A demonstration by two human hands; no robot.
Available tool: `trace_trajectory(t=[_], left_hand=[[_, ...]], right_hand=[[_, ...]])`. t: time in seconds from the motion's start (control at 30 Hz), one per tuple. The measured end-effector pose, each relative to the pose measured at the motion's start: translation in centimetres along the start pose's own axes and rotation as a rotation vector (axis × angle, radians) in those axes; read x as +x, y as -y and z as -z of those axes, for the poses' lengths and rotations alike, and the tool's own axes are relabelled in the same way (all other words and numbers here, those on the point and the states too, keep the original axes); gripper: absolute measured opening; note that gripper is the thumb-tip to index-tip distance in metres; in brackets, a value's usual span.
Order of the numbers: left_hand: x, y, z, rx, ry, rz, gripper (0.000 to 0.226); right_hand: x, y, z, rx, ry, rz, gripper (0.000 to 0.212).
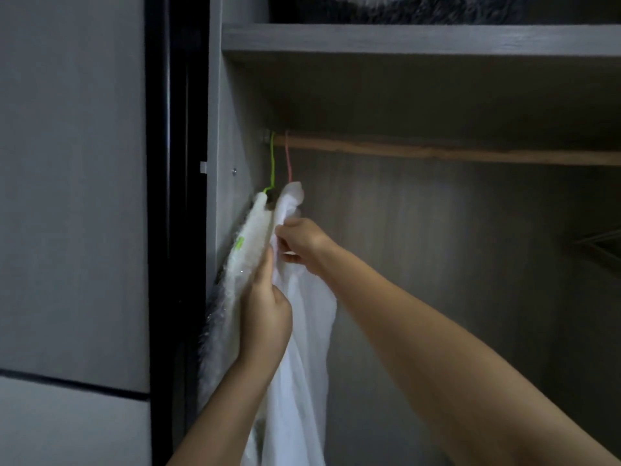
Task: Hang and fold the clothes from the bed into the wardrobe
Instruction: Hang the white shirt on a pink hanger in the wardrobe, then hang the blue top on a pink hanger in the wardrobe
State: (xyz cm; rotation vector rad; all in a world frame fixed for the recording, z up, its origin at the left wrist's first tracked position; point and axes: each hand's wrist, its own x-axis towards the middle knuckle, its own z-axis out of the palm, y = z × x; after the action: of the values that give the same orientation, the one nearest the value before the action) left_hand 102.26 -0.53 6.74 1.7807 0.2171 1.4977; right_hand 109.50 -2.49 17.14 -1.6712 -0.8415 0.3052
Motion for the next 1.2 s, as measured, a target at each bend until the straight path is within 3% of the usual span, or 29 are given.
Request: trace_trajectory(t=[0.17, 0.23, 0.33, 0.43, 0.57, 0.7, 0.83, 1.07, 1.2], left_hand=[[-0.2, -0.8, 0.4, 0.133, -0.004, 0.023, 0.064], [-0.7, -1.9, 0.7, 0.228, 0.003, -0.003, 0.063], [-2.2, -4.2, 0.1, 0.363, -0.118, -0.198, 0.063], [-4.3, -6.7, -2.1, 0.245, -0.099, -0.281, 0.057], [-8.3, -9.4, -8.4, -0.031, 0.199, -0.165, 0.05], [-15.7, -12.2, -15.8, -0.165, 0.54, -0.119, 0.045], [-23.0, -15.9, -21.1, -0.336, 0.733, -0.054, 0.039], [-38.2, -21.2, -24.5, -0.481, 1.182, -0.052, 0.036], [-43.4, -22.5, -23.9, -0.506, 1.409, -0.056, 0.037]], right_hand=[[-1.6, 0.0, 1.1, -0.068, 0.093, 0.007, 0.017], [-2.7, -0.9, 2.4, -0.059, 0.131, 0.038, 0.033], [-5.0, -3.1, 5.2, -0.172, 0.042, 0.125, 0.055], [-8.9, -6.2, 9.8, -0.38, -0.106, 0.209, 0.051], [-16.8, -10.7, 17.6, -0.483, -0.293, 0.132, 0.042], [-26.0, -14.8, 25.4, -0.592, -0.471, -0.071, 0.041], [-35.8, -18.0, 31.0, -0.789, -0.645, -0.252, 0.038], [-55.1, -24.2, 32.2, -1.141, -0.736, -0.744, 0.044], [-62.7, -25.4, 29.5, -1.151, -0.819, -0.997, 0.046]])
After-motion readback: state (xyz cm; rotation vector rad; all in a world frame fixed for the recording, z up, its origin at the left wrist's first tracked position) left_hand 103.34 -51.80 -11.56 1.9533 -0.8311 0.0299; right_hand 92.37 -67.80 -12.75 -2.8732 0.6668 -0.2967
